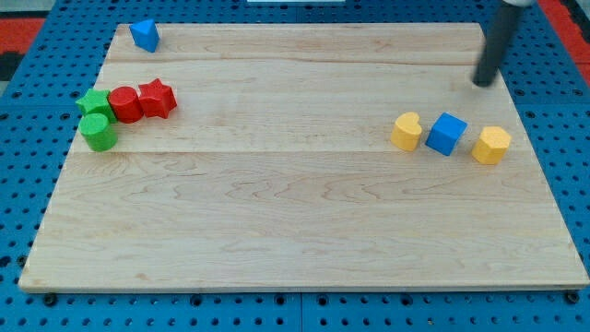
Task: Slide the yellow hexagon above the blue cube
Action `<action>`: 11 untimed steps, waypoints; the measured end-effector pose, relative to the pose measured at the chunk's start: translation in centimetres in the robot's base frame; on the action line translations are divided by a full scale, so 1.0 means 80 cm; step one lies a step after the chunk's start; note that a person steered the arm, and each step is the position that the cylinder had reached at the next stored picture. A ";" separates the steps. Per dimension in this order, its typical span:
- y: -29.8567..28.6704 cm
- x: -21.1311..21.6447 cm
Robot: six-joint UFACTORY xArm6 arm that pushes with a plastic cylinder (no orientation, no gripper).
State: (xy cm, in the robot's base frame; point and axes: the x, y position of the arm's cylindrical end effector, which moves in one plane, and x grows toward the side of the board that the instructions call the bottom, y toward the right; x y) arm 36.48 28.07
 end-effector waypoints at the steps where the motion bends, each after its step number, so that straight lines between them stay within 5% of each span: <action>1: 0.035 0.105; 2: -0.055 0.151; 3: -0.074 0.084; 5: -0.046 0.149; 6: -0.005 0.116; 8: -0.124 0.002; 11: -0.087 0.001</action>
